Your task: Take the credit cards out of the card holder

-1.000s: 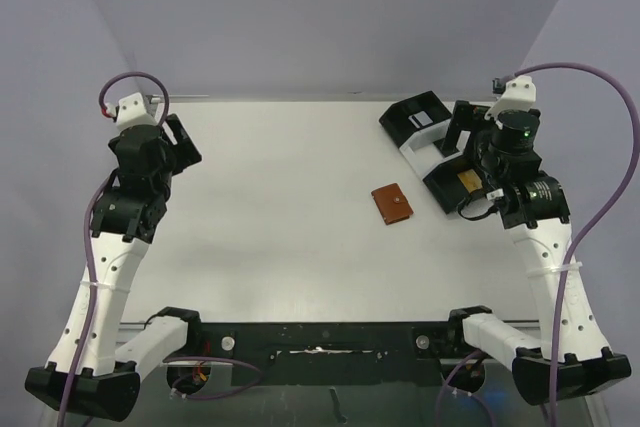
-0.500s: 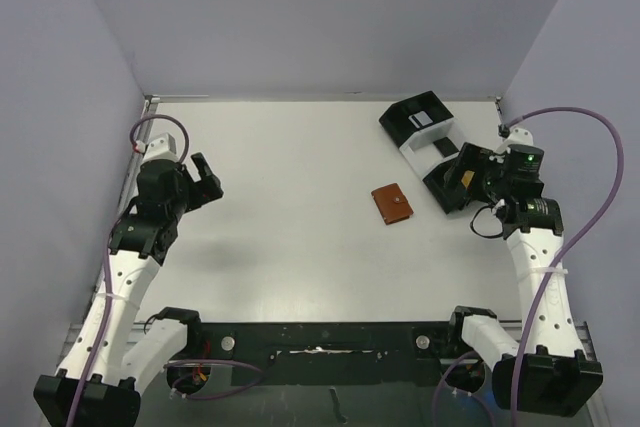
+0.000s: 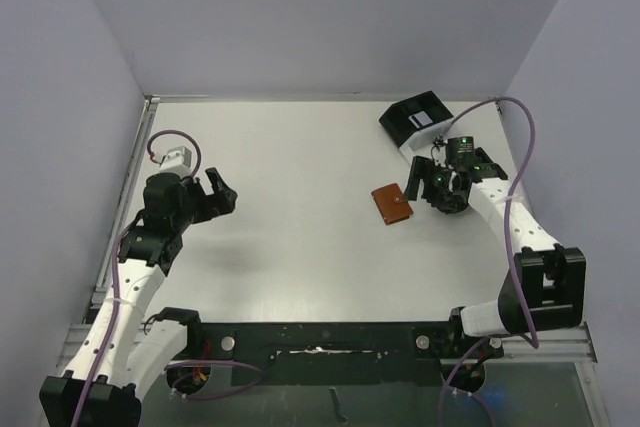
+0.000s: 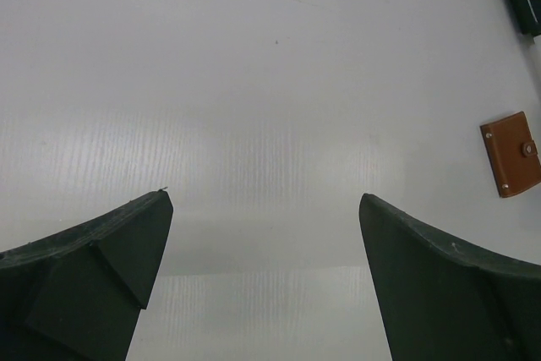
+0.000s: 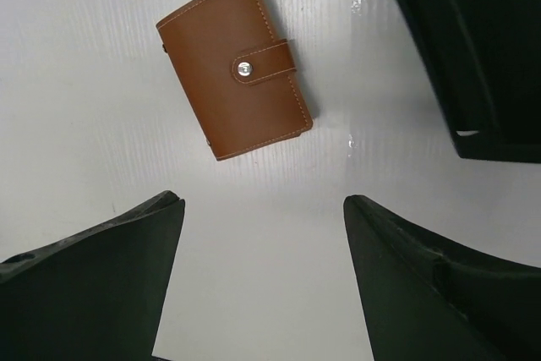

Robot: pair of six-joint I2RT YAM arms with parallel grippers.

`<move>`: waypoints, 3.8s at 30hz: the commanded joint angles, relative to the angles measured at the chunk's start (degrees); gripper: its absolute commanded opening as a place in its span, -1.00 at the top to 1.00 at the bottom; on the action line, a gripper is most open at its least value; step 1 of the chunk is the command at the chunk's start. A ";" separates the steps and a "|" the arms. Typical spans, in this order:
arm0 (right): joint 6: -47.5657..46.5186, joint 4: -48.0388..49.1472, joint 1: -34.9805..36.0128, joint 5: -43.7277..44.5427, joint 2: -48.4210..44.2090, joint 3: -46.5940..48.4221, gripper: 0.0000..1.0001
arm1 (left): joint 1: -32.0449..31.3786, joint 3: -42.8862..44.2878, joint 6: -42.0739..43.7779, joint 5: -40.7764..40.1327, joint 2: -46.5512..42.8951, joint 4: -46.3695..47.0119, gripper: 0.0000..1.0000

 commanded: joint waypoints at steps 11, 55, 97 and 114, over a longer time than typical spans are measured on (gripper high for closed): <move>-1.96 5.28 6.08 7.66 20.86 15.11 -0.37 | 0.60 -7.07 4.88 -0.38 -4.24 10.10 -0.88; 18.15 4.85 6.95 33.62 21.00 33.47 -0.56 | -0.40 -6.37 4.95 -4.43 -0.96 10.42 -0.84; 23.76 -2.68 1.92 30.76 54.31 63.49 -0.12 | -0.23 -6.38 5.31 -4.79 -0.15 10.51 -0.84; 20.30 0.57 7.88 32.57 46.99 50.22 0.26 | -0.23 -6.44 5.46 -3.87 -0.03 10.69 -0.84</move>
